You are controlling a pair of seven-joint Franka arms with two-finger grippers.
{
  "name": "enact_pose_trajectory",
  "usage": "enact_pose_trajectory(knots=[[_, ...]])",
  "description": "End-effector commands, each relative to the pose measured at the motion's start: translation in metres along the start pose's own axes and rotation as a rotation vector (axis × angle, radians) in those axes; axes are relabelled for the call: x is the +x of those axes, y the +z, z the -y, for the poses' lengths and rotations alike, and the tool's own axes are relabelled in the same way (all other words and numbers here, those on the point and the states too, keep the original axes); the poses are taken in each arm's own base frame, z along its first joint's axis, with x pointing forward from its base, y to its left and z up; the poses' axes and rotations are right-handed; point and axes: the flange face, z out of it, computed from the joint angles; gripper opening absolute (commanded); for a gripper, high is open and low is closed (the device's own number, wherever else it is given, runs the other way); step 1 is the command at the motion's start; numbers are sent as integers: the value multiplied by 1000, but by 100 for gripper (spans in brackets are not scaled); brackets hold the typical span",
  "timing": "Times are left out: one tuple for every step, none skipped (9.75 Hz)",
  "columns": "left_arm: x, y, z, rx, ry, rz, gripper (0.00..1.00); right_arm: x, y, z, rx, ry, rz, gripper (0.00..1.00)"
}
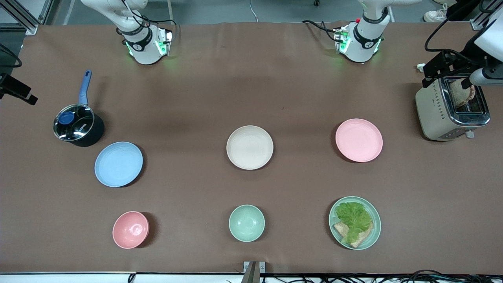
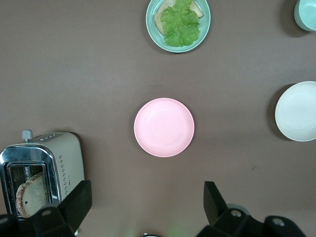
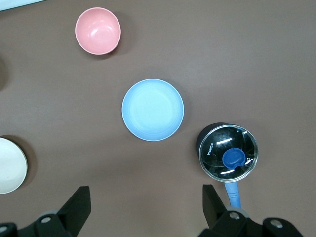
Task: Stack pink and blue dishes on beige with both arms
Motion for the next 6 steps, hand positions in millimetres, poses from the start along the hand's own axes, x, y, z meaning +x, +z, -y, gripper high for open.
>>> enact_pose_trajectory(knots=[[-2, 13, 0, -18, 5, 20, 100, 0, -1, 0, 15, -3, 4, 100], [-1, 13, 0, -17, 6, 20, 100, 0, -1, 0, 16, -1, 4, 100], [2, 16, 1, -19, 8, 26, 100, 0, -1, -1, 15, 0, 4, 100], [2, 20, 2, -20, 5, 35, 100, 1, -2, -1, 14, -1, -1, 100], [8, 32, 17, -35, -25, 57, 99, 5, 1, -3, 7, 2, -3, 100], [13, 50, 36, -78, -65, 66, 99, 15, 17, -3, -3, 4, 22, 100]])
